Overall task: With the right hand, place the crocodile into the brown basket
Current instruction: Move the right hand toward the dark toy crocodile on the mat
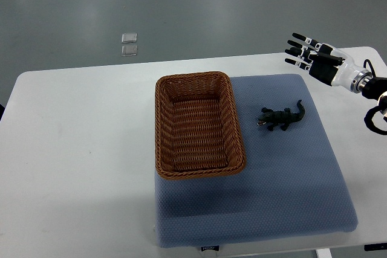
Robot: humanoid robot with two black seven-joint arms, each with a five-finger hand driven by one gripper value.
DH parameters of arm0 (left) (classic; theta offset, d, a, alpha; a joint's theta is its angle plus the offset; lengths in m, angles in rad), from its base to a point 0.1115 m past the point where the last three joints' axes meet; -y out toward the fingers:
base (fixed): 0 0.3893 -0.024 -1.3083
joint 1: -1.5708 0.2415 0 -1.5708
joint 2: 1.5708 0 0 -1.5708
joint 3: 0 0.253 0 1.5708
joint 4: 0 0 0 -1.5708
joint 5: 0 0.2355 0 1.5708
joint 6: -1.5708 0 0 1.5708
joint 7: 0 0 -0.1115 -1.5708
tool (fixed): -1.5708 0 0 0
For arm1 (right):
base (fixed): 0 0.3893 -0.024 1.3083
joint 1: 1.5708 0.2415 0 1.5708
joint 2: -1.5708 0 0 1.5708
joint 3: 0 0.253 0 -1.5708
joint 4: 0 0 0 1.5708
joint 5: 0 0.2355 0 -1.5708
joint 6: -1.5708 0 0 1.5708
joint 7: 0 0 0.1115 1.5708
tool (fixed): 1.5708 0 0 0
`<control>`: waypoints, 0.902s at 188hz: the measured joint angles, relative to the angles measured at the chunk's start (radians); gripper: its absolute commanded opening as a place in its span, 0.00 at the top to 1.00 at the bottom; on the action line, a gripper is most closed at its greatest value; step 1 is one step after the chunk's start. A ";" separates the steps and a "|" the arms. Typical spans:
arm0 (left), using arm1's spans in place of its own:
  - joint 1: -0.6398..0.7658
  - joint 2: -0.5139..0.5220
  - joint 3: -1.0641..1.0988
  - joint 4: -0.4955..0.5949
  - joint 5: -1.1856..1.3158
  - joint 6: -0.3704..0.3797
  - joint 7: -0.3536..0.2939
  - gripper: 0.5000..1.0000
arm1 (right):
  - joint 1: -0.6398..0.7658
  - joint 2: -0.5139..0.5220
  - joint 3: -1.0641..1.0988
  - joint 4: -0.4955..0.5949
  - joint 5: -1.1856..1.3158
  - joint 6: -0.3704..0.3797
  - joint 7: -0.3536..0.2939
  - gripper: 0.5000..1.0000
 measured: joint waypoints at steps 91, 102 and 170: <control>0.000 0.000 0.001 0.007 0.000 0.007 0.000 0.00 | 0.000 -0.017 -0.009 0.036 -0.011 0.048 0.000 0.12; 0.000 0.000 0.002 0.007 0.000 0.008 0.000 0.00 | 0.002 -0.024 -0.015 0.036 -0.037 0.053 0.000 0.12; 0.000 0.000 0.002 0.008 0.000 0.008 0.000 0.00 | 0.082 -0.081 -0.002 0.043 -0.508 0.056 0.135 0.12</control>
